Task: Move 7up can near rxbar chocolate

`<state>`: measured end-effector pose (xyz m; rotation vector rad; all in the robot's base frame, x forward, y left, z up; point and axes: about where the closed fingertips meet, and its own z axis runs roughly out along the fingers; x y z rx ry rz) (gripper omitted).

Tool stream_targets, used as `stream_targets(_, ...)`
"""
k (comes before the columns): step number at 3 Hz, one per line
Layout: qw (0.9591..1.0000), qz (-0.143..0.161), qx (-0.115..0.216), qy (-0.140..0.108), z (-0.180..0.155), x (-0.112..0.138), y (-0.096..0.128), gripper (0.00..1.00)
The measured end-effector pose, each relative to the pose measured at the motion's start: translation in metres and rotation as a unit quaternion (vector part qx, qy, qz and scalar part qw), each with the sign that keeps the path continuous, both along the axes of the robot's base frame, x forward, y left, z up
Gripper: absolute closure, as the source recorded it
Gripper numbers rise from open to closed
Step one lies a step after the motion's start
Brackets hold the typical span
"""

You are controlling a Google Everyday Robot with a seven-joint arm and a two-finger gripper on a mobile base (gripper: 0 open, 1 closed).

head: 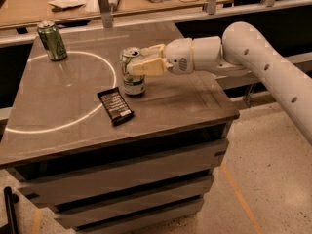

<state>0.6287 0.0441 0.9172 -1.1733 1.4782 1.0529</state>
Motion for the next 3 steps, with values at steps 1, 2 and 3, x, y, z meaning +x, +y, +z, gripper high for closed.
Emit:
stream_targets(1,0.9981,0.059,0.005,-0.017,0.0038,-0.0138,0.0170,0.75)
stream_targets(2,0.9977,0.065,0.004,-0.017,0.0037,-0.0168,0.0201,0.44)
stream_targets(3,0.9980,0.060,0.005,-0.018,0.0045,-0.0175,0.0177,0.14)
